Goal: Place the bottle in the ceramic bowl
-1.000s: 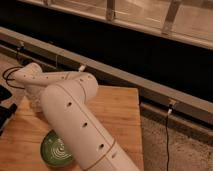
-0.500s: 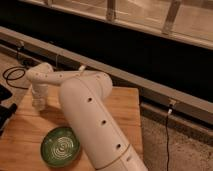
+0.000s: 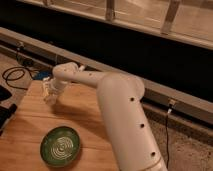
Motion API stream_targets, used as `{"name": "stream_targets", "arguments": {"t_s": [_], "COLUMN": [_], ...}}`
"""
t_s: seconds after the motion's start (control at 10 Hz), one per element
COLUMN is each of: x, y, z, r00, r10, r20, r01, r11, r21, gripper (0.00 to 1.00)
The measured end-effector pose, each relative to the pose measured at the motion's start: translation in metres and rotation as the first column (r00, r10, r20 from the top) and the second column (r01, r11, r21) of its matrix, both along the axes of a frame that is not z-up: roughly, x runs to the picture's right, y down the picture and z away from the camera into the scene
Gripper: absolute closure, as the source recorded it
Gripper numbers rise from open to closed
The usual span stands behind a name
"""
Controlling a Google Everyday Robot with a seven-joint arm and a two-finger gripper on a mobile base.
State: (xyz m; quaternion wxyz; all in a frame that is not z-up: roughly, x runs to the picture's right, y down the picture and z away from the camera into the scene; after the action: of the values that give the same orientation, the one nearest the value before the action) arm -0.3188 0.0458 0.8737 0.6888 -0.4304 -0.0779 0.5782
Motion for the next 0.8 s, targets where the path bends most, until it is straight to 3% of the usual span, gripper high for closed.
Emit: {"name": "stream_targets", "arguments": {"t_s": [0.1, 0.2, 0.4, 0.5, 0.7, 0.8], "x": [0.016, 0.027, 0.033, 0.034, 0.041, 0.050], "y": [-0.004, -0.008, -0.011, -0.011, -0.006, -0.001], "z": [-0.011, -0.025, -0.058, -0.085, -0.114, -0.127], "r00": [0.998, 0.993, 0.980, 0.967, 0.947, 0.936], "r10": [0.004, -0.030, -0.128, -0.209, -0.300, -0.340], "r20": [0.064, 0.117, 0.154, 0.148, 0.116, 0.092], "r01": [-0.006, 0.021, 0.103, 0.172, 0.261, 0.304], "r11": [0.9994, 0.9968, 0.9812, 0.9588, 0.9263, 0.9114], "r21": [0.033, 0.077, 0.164, 0.226, 0.272, 0.277], "gripper": [1.00, 1.00, 1.00, 1.00, 1.00, 1.00]}}
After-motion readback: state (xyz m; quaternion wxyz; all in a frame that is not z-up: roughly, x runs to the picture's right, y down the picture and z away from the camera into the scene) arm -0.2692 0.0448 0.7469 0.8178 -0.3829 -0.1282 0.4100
